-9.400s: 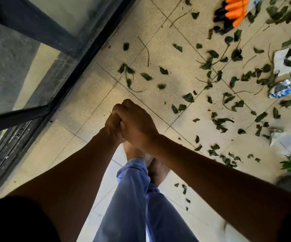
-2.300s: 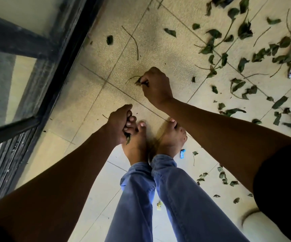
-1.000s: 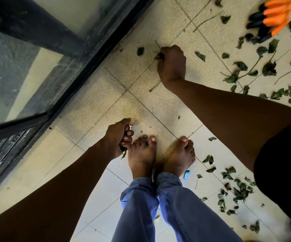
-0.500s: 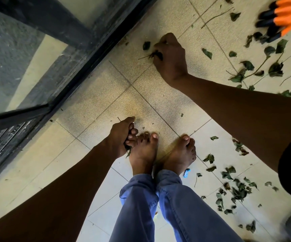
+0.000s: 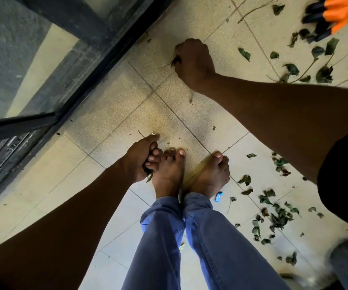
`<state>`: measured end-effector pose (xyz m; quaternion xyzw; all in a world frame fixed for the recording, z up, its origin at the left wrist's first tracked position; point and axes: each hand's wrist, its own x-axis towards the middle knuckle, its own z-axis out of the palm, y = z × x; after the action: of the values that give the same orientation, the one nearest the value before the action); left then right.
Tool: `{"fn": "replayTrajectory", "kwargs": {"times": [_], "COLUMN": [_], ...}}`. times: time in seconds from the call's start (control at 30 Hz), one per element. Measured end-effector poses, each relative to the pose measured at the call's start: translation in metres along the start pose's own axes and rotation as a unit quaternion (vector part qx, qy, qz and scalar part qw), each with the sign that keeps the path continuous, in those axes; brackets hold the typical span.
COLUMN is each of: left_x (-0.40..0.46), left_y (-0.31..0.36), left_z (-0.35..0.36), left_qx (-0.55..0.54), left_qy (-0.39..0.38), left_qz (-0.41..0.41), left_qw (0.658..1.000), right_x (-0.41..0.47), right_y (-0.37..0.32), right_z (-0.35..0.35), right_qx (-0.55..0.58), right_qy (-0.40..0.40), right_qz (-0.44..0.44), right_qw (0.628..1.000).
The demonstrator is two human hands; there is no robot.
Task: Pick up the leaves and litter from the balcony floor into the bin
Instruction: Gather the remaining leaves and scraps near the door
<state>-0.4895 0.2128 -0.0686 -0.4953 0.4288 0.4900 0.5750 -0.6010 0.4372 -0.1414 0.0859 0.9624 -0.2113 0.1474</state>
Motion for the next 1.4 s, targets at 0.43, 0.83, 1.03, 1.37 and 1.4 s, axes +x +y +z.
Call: {"fn": "replayTrajectory", "kwargs": {"times": [0.43,0.83,1.03,1.37,1.4], "left_x": [-0.052,-0.221,-0.277,-0.355,-0.364], "left_y": [-0.056,-0.064,-0.089,-0.165,-0.172], "left_z": [0.05,0.094,0.087,0.021,0.012], "left_qx": [-0.146,-0.16,-0.206,-0.346,-0.359], "left_qy": [-0.13,-0.059,-0.136,-0.239,-0.224], "left_qz": [-0.036,0.034,0.083,0.14,0.15], "left_qw": [0.98,0.985,0.966,0.897,0.894], "right_x": [-0.214,-0.313,-0.348,-0.407,-0.413], "right_y": [-0.083,-0.185,-0.218,-0.294,-0.305], "right_z": [-0.097,-0.219,-0.239,-0.23,-0.233], "right_qx": [0.609,0.377,0.32,0.442,0.469], "right_qy": [0.046,0.079,0.163,0.174,0.162], "right_qz": [0.377,0.318,0.204,0.15,0.149], "right_qw": [0.696,0.867,0.91,0.867,0.855]}}
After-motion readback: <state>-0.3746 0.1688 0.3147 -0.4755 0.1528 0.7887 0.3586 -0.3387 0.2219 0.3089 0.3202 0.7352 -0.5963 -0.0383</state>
